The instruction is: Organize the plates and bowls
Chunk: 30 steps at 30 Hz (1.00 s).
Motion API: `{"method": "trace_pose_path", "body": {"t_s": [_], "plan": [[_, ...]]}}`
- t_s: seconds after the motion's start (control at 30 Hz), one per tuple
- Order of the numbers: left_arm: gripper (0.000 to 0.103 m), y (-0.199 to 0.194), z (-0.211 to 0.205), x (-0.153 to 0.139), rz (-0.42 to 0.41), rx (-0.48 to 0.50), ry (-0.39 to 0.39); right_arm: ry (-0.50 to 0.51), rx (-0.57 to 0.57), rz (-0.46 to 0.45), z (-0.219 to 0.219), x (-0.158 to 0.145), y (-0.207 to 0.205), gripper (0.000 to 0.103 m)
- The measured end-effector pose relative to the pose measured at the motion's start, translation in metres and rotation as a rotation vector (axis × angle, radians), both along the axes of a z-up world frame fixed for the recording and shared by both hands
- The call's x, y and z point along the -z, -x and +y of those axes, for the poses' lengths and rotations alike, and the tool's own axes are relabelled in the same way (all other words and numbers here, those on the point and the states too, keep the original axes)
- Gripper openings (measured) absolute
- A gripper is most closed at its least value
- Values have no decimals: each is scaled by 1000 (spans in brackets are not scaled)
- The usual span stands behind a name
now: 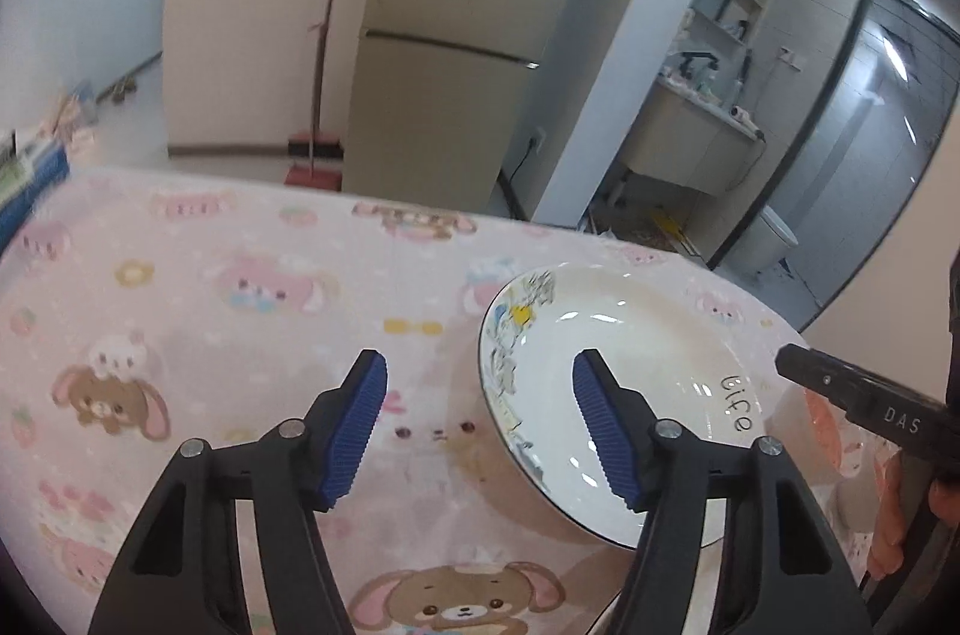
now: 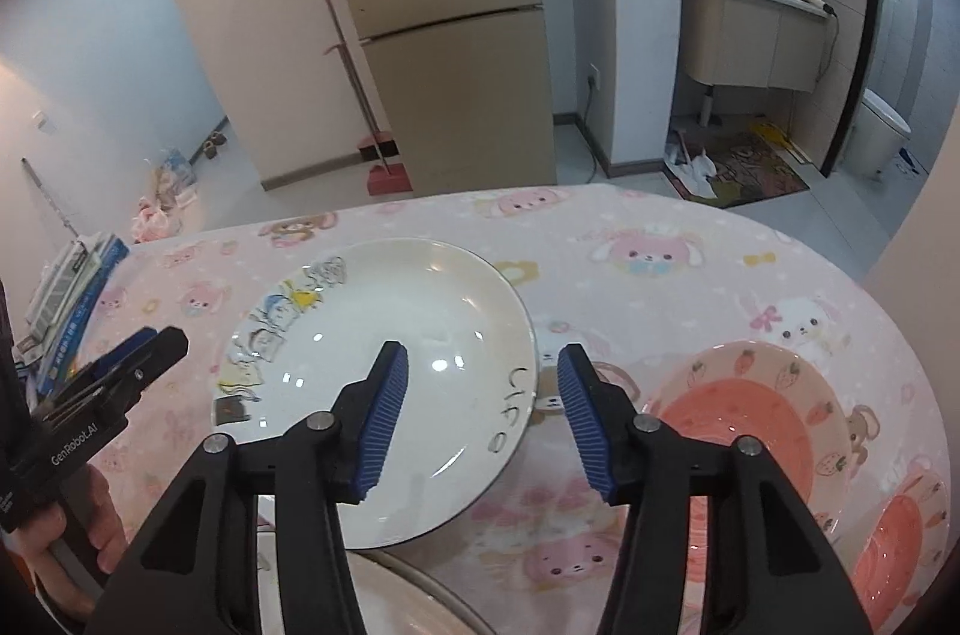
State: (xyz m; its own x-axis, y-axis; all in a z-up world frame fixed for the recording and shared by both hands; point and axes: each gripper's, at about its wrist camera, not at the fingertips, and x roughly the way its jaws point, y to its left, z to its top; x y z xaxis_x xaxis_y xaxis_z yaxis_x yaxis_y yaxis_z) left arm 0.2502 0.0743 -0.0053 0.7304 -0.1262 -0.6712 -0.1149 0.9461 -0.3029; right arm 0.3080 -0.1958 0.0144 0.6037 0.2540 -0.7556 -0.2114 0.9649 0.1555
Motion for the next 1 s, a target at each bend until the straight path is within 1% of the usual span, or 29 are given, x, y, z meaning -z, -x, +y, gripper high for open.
{"method": "trace_pose_path", "body": {"t_s": [0.07,0.13,0.17,0.2,0.27,0.3,0.37,0.4,0.5,0.53,0.6,0.63,0.67,0.73,0.77,0.8,1.0], "plan": [[65,0,3,10,13,-16,42,13,-1,16,-1,6,-4,51],[56,-2,5,16,25,-11,50,19,-4,42,0,14,-8,44],[55,-2,4,18,26,-8,52,14,-10,55,2,16,-13,39],[54,-3,4,21,25,-5,55,6,-14,68,3,20,-14,36],[52,-5,2,25,24,19,71,-12,-20,86,4,27,-17,31],[48,-6,2,26,24,32,82,-9,-14,83,4,28,-18,29],[42,-11,-4,34,36,95,121,-17,-8,88,2,30,-18,27],[36,-13,-7,39,56,102,129,-28,-8,90,1,30,-18,27],[35,-15,-8,49,81,97,160,-11,-14,91,1,31,-19,27],[32,-15,-7,51,88,92,161,9,-6,97,2,34,-20,27],[29,-14,-7,52,83,96,171,36,-8,78,5,34,-20,27],[25,-13,-7,52,81,99,177,35,-14,82,6,35,-20,26],[24,-13,-8,52,80,104,178,27,-23,87,7,35,-20,25],[23,-11,-11,50,81,94,167,51,-21,88,10,36,-19,20],[23,-10,-11,50,80,90,166,71,-15,84,10,37,-19,14],[23,-10,-11,50,79,91,167,83,-15,79,11,38,-18,12],[23,-9,-11,45,69,98,155,131,-41,75,16,39,-19,14]]}}
